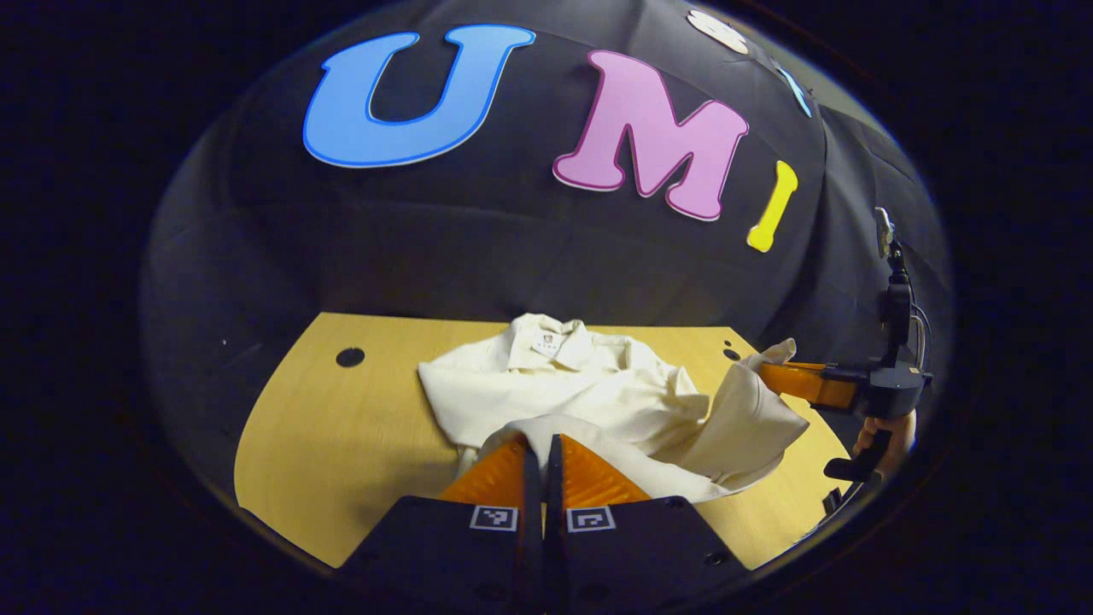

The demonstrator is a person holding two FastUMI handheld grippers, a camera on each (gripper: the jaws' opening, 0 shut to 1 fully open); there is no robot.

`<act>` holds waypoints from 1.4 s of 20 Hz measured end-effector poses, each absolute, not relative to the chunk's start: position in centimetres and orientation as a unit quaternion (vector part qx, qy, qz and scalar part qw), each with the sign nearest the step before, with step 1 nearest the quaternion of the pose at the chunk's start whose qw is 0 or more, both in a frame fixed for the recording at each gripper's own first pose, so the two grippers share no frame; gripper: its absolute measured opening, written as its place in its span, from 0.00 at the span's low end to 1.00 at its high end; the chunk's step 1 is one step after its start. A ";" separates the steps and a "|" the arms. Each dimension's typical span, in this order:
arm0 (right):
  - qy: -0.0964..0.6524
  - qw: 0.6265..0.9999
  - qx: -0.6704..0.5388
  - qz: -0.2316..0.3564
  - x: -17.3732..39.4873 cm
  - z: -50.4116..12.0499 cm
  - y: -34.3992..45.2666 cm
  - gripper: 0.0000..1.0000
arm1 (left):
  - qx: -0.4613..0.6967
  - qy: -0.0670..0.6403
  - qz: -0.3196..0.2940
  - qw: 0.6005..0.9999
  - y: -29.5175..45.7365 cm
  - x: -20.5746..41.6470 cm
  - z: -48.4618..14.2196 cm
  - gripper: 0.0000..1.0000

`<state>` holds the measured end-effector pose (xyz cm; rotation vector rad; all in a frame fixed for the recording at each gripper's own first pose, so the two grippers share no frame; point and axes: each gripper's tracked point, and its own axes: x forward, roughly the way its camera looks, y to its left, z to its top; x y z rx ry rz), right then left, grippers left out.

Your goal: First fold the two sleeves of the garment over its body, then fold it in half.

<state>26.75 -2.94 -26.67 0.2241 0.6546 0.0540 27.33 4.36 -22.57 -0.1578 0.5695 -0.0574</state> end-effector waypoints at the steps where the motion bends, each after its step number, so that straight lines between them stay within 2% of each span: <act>1: 0.311 0.944 0.111 0.022 28.8 -26.6 -3.3 0.05 | -0.077 0.268 -0.027 0.960 4.8 28.8 -22.3 0.06; 6: 0.294 0.951 0.100 0.002 36.1 -29.3 -4.3 0.05 | -0.082 0.233 -0.010 0.969 7.8 38.1 -24.6 0.06; 9: 0.296 0.951 0.086 -0.010 39.7 -32.5 -4.7 0.05 | -0.090 0.237 0.003 0.967 10.1 42.4 -28.5 0.08; 14: 0.328 0.943 0.049 -0.023 43.2 -40.5 -4.3 0.06 | -0.080 0.261 0.040 0.961 13.0 45.4 -35.2 0.11; 16: 0.339 0.940 0.021 -0.020 43.0 -42.7 -4.3 0.17 | -0.069 0.263 0.057 0.961 13.6 45.0 -35.0 0.20; 18: 0.333 0.943 -0.012 -0.016 42.8 -42.9 -5.1 0.23 | -0.064 0.260 0.067 0.961 14.3 43.9 -33.3 0.48; 20: 0.321 0.947 -0.014 -0.009 42.7 -42.4 -4.8 0.47 | -0.072 0.244 0.070 0.965 14.1 43.1 -31.2 0.94; 21: 0.316 0.949 -0.007 -0.007 42.4 -42.0 -4.5 0.63 | -0.071 0.235 0.072 0.967 13.7 43.1 -30.6 0.96; 23: 0.301 0.954 -0.001 -0.001 41.4 -40.2 -4.1 0.77 | -0.061 0.221 0.073 0.971 12.6 42.4 -29.9 0.96; 25: 0.283 0.959 -0.015 0.003 40.6 -38.2 -4.0 0.83 | -0.039 0.218 0.070 0.973 11.6 41.4 -28.9 0.97; 27: 0.261 0.965 -0.023 0.006 39.3 -35.9 -3.5 0.83 | -0.025 0.209 0.066 0.975 10.3 40.2 -27.4 0.97; 28: 0.248 0.968 -0.022 0.009 38.8 -34.7 -3.3 0.88 | -0.028 0.199 0.059 0.978 9.3 39.4 -26.1 0.97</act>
